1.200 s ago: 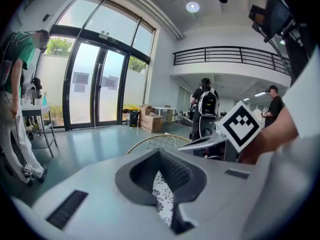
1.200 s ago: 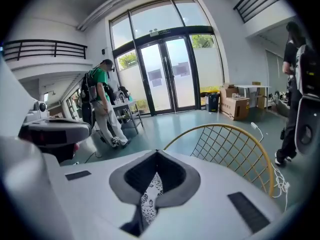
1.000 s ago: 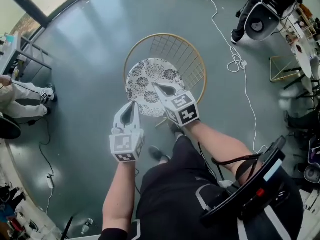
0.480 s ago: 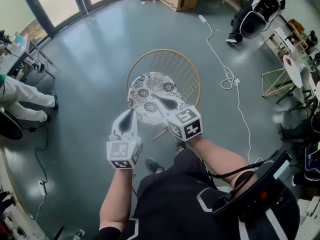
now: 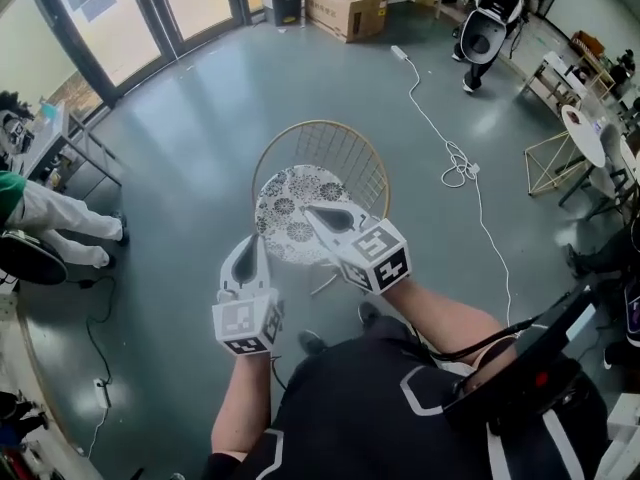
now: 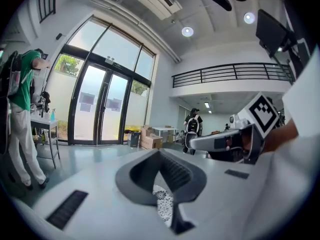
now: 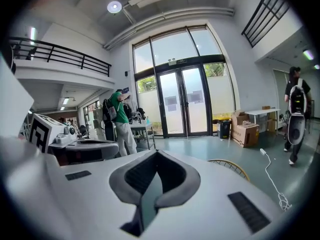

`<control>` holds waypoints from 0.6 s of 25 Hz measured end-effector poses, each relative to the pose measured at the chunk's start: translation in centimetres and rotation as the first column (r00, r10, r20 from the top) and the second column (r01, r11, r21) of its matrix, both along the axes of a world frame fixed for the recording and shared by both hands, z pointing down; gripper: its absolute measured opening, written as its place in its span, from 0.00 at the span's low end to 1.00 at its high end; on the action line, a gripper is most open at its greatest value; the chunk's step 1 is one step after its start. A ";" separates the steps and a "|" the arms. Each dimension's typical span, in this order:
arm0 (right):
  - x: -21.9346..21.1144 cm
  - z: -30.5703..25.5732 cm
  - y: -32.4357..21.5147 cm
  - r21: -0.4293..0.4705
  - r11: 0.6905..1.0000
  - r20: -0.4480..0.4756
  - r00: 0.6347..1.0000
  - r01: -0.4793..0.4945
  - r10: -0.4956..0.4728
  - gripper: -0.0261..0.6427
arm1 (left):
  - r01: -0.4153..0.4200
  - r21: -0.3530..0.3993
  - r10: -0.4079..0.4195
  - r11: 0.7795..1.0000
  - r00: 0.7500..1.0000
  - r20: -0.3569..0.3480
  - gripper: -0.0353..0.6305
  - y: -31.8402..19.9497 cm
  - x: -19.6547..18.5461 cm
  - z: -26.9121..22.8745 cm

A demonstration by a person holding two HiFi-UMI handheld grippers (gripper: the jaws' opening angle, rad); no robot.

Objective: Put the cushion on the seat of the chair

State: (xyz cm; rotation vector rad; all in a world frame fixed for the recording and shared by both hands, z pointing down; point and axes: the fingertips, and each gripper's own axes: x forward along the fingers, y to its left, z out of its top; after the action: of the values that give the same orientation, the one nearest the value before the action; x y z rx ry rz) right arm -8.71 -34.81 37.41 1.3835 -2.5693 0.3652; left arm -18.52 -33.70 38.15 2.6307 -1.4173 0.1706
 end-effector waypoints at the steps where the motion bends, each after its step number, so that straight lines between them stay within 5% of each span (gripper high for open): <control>1: 0.5 -0.4 0.2 0.005 1.000 0.001 1.000 0.004 -0.004 0.05 | 0.003 0.001 -0.003 1.000 1.000 -0.006 0.07 0.2 0.5 -0.5; 15: 4.6 -3.0 1.2 0.054 0.997 0.029 0.998 0.056 -0.058 0.05 | 0.104 0.025 -0.103 0.994 0.994 -0.047 0.07 1.4 3.5 -4.0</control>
State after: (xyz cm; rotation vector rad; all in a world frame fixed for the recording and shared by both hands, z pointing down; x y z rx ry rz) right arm -4.06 -33.64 34.45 1.3283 -2.6559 0.3130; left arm -15.03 -32.26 34.17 2.5573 -1.5474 0.0794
